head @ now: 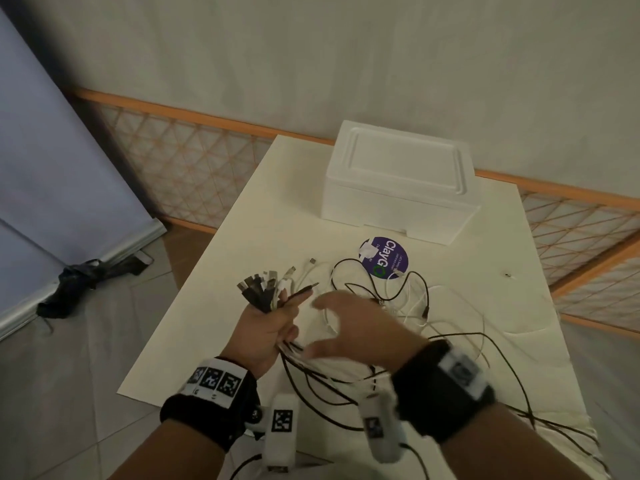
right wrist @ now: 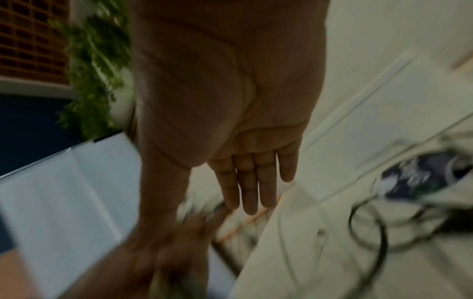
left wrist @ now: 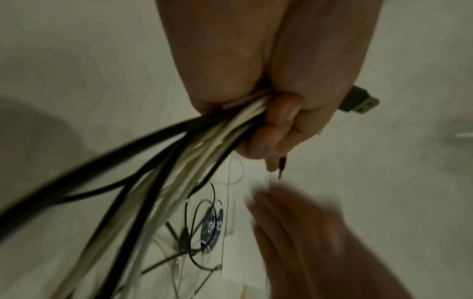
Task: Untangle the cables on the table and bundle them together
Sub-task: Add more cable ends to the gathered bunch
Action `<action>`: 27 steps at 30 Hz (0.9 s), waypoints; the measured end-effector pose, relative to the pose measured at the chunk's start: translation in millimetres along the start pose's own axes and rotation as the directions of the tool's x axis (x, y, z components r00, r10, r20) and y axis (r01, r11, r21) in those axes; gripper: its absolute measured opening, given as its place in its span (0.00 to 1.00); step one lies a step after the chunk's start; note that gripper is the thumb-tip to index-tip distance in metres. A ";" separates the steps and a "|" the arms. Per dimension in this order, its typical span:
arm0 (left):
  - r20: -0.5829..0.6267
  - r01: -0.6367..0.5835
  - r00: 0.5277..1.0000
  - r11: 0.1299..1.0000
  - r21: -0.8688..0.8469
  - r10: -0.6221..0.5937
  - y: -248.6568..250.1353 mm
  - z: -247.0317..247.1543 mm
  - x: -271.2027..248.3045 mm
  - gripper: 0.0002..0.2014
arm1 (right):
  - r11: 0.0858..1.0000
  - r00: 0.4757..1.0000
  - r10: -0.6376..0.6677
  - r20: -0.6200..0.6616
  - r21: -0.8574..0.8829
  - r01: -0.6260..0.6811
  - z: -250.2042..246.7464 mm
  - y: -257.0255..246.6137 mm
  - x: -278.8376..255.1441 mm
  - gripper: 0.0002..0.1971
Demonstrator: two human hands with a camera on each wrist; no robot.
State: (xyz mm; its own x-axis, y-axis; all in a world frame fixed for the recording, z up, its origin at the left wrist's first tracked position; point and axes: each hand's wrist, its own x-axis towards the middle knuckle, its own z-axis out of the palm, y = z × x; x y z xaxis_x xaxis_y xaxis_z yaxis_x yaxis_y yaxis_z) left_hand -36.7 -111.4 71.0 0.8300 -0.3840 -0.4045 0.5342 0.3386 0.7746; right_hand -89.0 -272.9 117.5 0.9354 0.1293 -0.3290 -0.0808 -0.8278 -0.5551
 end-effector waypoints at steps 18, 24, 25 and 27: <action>-0.249 0.092 0.956 0.963 -0.253 -0.157 -17.0 -43.0 34.7 0.16 | 0.903 0.869 0.419 0.265 -0.227 -0.366 31.6 94.2 -41.5 0.32; -0.329 0.222 0.903 0.956 -0.191 -0.275 -25.3 -44.6 52.1 0.06 | 0.925 0.907 0.363 -0.213 0.201 -0.323 22.2 66.8 36.6 0.28; -0.319 0.219 0.907 0.956 -0.198 -0.274 -24.5 -42.9 52.2 0.06 | 0.914 0.902 0.365 -0.232 0.273 -0.300 19.7 59.3 54.6 0.28; -0.283 0.195 0.926 0.960 -0.203 -0.248 -21.9 -40.5 51.5 0.07 | 0.796 0.909 0.393 -0.141 0.548 -0.259 15.9 45.4 83.9 0.28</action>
State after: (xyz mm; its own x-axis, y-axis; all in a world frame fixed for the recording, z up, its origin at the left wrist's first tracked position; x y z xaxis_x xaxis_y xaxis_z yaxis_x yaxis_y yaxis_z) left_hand 0.8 -103.8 13.5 0.6820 -0.1963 -0.7045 0.7068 0.4241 0.5661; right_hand -19.7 -290.9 52.6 0.8669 -0.2842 -0.4095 -0.4949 -0.3931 -0.7750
